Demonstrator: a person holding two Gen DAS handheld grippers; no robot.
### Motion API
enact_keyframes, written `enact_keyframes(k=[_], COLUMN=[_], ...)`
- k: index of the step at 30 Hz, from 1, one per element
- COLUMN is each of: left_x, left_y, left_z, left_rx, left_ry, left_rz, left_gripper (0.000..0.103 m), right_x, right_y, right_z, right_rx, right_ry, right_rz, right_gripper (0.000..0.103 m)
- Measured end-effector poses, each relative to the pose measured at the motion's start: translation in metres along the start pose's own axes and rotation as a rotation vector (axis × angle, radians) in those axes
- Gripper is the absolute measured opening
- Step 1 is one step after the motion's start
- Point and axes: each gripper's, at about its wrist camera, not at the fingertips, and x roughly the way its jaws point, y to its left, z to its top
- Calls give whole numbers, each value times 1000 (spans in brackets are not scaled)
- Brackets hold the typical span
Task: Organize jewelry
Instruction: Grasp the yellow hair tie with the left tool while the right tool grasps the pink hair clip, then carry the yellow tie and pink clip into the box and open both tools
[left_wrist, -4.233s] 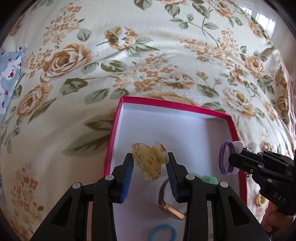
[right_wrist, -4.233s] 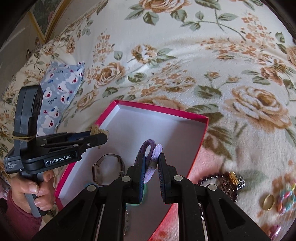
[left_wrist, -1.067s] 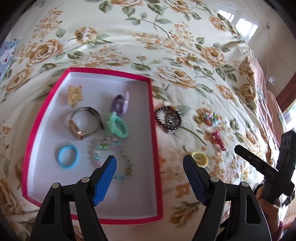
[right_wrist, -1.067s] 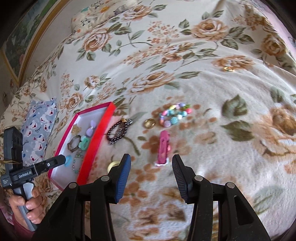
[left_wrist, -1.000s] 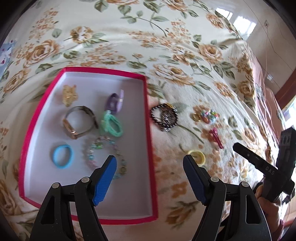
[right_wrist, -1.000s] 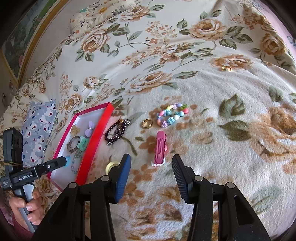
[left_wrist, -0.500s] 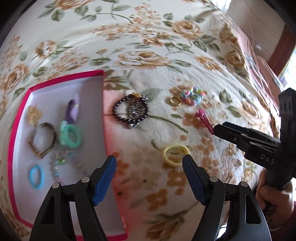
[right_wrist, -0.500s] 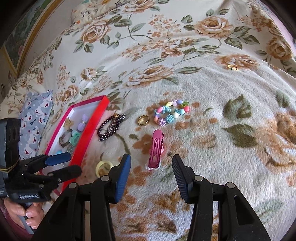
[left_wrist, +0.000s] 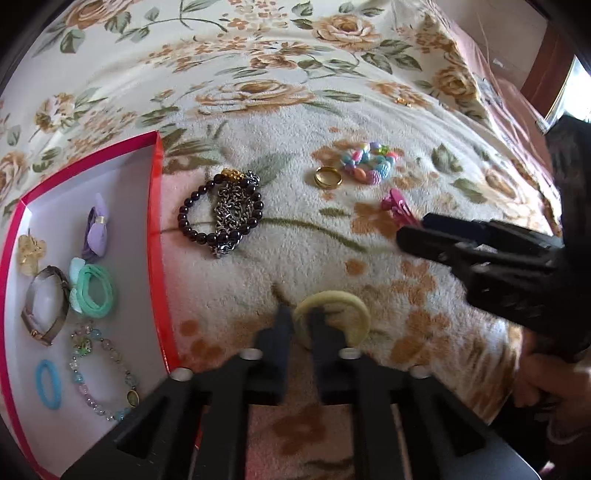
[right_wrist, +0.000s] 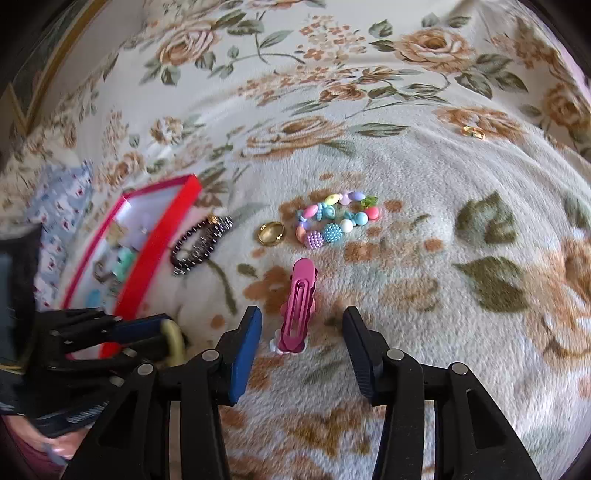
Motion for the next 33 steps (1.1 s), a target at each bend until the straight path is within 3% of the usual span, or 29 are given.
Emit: enact_keyframes(k=[2, 3, 10, 12, 33], left_x=[-3, -4, -22, -32, -111], left_y=[7, 11, 24, 29, 77], left_z=[-1, -2, -12, -16, -65], left_rx=[-25, -40, -91, -107, -240], left_ry=[-5, -7, -39, -52, -148], left_rz=[-24, -35, -57, -60, -22], left_gripper=[3, 3, 2, 2, 2], right_x=[2, 2, -13, -17, -45], right_y=[6, 7, 9, 13, 88], right_z=[-1, -2, -1, 0, 2], right_rx=[-38, -44, -20, -18, -122], right_ry=[-4, -6, -37, -43, -82], right_rz=[-34, -39, 5, 30, 186], right_gripper=[21, 20, 19, 14, 14])
